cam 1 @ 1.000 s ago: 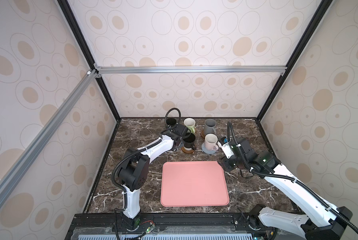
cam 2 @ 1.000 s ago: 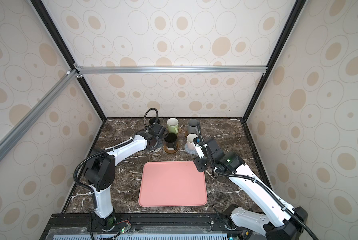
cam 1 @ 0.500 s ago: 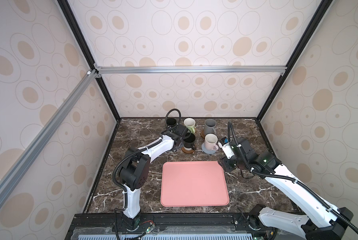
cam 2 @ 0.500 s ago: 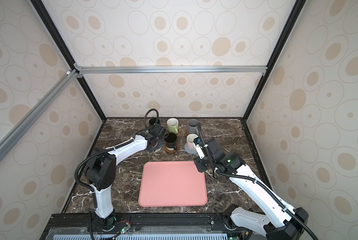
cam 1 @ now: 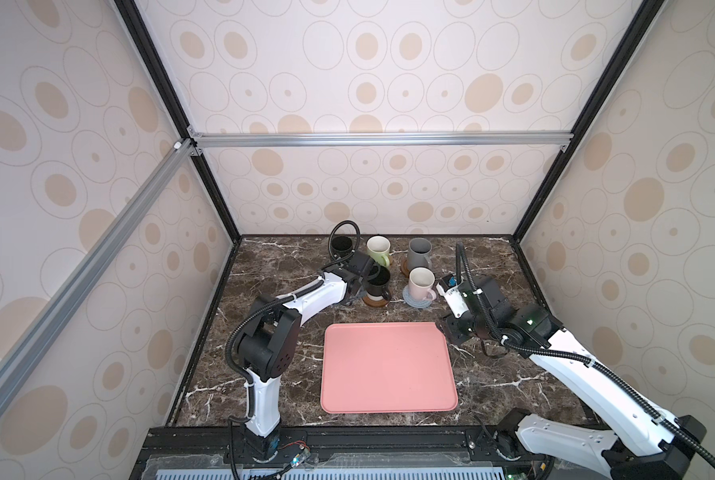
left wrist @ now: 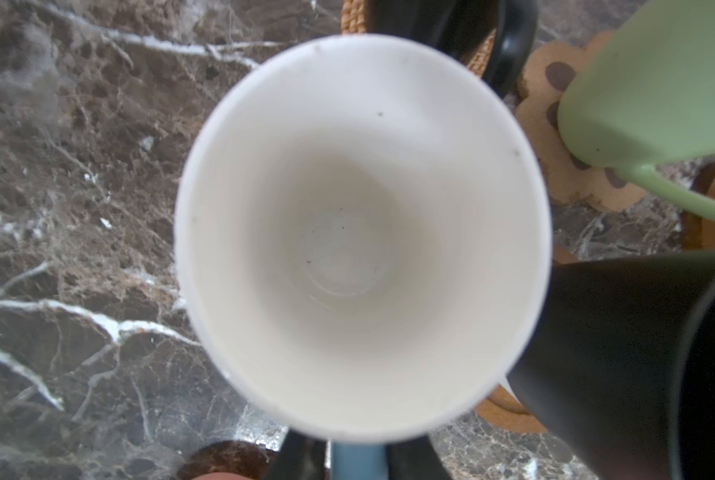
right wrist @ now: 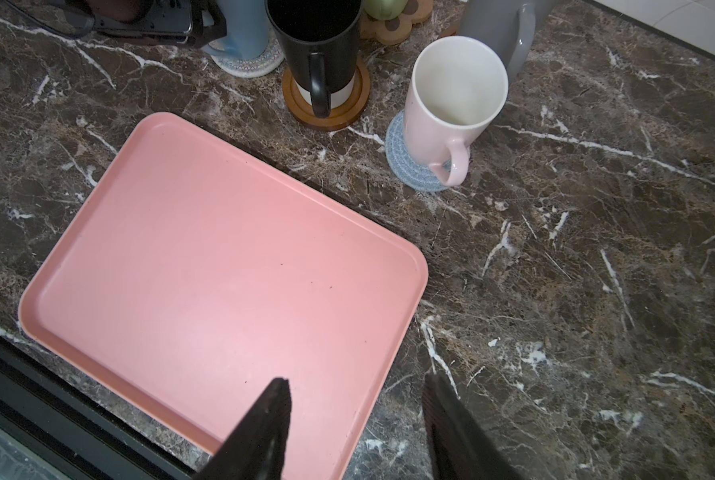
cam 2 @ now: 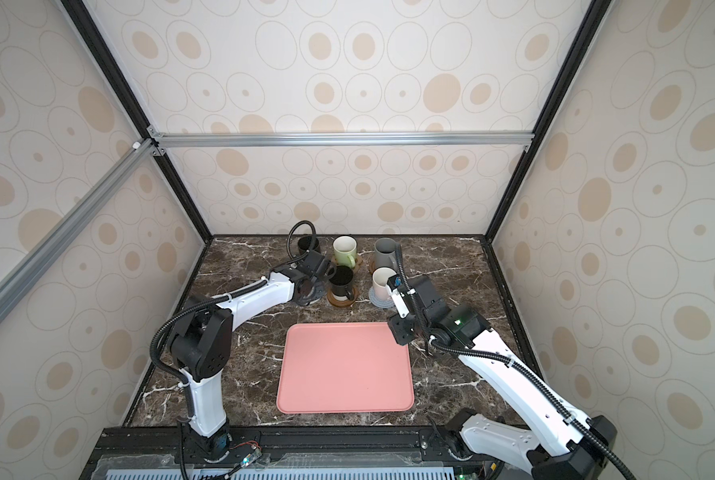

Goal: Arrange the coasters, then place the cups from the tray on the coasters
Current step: 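Lower the white mug onto the multicolour knitted coaster with the left gripper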

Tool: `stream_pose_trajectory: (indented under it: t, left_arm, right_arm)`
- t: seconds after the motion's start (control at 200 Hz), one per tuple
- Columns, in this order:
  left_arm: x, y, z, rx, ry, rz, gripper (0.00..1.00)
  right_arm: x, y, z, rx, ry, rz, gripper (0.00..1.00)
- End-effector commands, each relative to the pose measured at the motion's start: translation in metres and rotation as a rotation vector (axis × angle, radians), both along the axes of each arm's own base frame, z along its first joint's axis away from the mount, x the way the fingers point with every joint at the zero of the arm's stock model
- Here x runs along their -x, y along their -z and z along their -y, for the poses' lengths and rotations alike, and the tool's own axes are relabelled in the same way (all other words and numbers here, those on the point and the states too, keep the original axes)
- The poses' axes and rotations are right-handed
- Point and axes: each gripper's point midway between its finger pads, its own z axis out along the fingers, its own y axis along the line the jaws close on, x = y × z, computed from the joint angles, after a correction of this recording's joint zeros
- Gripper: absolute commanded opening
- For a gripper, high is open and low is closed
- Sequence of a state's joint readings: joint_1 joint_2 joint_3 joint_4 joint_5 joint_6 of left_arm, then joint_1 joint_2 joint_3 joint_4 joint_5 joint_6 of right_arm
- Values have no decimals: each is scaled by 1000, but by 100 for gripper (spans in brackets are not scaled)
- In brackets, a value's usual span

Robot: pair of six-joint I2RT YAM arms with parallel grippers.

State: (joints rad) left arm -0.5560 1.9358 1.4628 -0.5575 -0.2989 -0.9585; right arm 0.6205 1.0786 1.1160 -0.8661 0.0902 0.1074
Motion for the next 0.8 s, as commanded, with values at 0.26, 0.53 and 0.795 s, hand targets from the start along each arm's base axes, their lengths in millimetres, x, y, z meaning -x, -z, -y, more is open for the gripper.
stream_pose_trajectory:
  t: [0.26, 0.53, 0.795]
  left_arm:
    - [1, -13, -7, 40, -28, 54, 53]
    - [8, -32, 12, 157, 51, 113, 55]
    - [6, -35, 25, 176, 117, 106, 59]
  right_arm:
    - [5, -4, 10, 10, 37, -6, 55]
    - [6, -5, 16, 38, 52, -11, 55]
    - [11, 0, 21, 56, 68, -36, 55]
